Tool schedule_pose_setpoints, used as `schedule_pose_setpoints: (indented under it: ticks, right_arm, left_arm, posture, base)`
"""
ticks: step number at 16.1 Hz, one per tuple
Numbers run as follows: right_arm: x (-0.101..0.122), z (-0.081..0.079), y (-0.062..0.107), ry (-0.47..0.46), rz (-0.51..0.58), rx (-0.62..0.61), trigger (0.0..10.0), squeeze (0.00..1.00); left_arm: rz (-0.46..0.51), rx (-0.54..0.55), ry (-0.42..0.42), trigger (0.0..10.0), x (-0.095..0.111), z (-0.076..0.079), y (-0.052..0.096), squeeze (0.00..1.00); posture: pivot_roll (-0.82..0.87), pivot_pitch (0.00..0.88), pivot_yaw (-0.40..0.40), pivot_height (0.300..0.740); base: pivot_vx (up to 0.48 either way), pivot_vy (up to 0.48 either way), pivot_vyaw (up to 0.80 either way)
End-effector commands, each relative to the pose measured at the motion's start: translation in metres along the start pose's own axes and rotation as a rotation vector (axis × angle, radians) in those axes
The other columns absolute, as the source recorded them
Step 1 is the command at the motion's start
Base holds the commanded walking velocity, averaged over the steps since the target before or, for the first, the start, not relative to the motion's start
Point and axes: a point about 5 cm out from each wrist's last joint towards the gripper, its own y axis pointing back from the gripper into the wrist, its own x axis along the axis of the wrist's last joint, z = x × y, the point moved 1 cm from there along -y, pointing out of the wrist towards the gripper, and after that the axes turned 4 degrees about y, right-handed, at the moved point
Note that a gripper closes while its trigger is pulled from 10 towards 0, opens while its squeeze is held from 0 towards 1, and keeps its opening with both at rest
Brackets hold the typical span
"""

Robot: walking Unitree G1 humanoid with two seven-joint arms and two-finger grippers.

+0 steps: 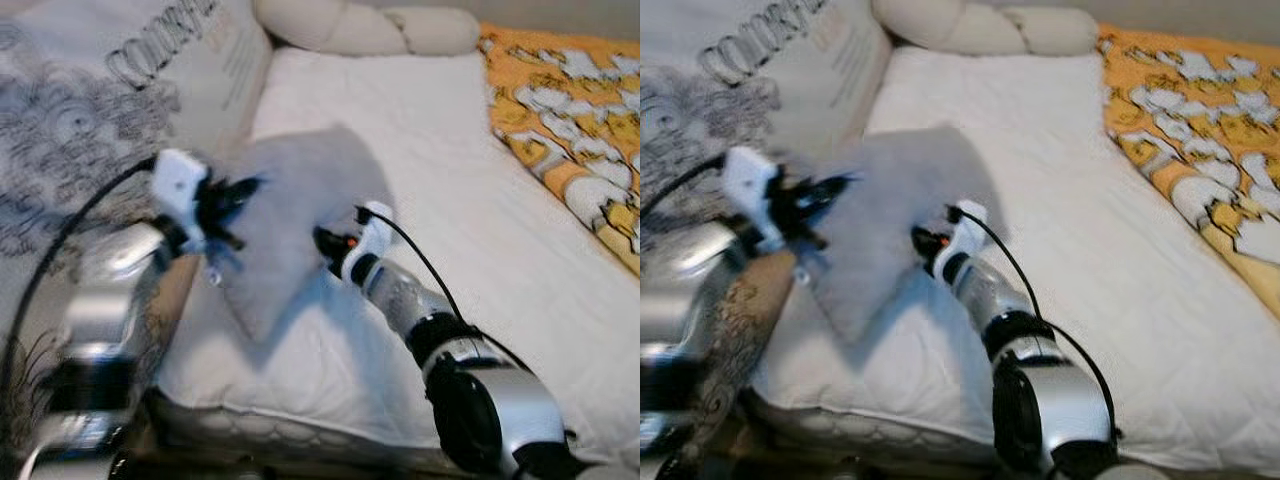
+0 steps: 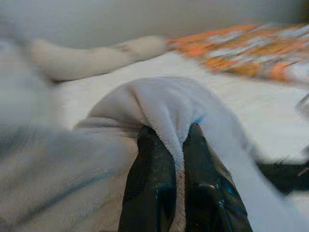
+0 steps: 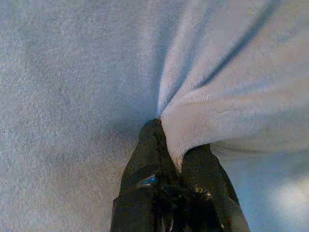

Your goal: Clean up the room

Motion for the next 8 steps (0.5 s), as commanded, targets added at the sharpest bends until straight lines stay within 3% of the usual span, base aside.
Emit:
schedule_pose_setpoints:
  ticks: [1,3,4,7,8]
  right_arm:
    - [0.001,-0.02,-0.009,0.026,0.009,0.036,0.0,0.0]
    - [-0.01,-0.02,-0.009,0.12,-0.04,-0.001,0.0,0.0]
    - [-0.017,-0.015,-0.008,0.174,-0.074,-0.046,10.0,0.0]
    - [-0.033,0.003,0.0,0.21,-0.135,-0.147,10.0,0.0]
    - [-0.035,0.017,0.006,0.156,-0.125,-0.205,10.0,1.0]
  left_arm:
    - [-0.011,0.065,-0.037,0.0,0.004,-0.004,0.01,0.0]
    - [-0.097,0.208,-0.125,0.0,-0.018,0.0,0.037,0.0]
    - [-0.137,0.244,-0.163,0.0,-0.029,0.007,0.045,0.0]
    - [-0.213,0.253,-0.18,0.0,-0.059,0.033,0.051,0.0]
    - [-0.237,0.233,-0.153,0.0,-0.067,0.043,0.047,0.0]
  posture:
    - [0.23,0.0,-0.057,0.74]
    - [0.27,0.0,-0.087,0.74]
    - [0.28,0.0,-0.096,0.74]
    - [0.28,0.0,-0.101,0.74]
    - [0.27,0.0,-0.095,0.74]
  base:
    - [0.0,0.0,0.0]
    - [0.0,0.0,0.0]
    - [0.0,0.0,0.0]
    - [0.0,0.0,0.0]
    - [0.0,0.0,0.0]
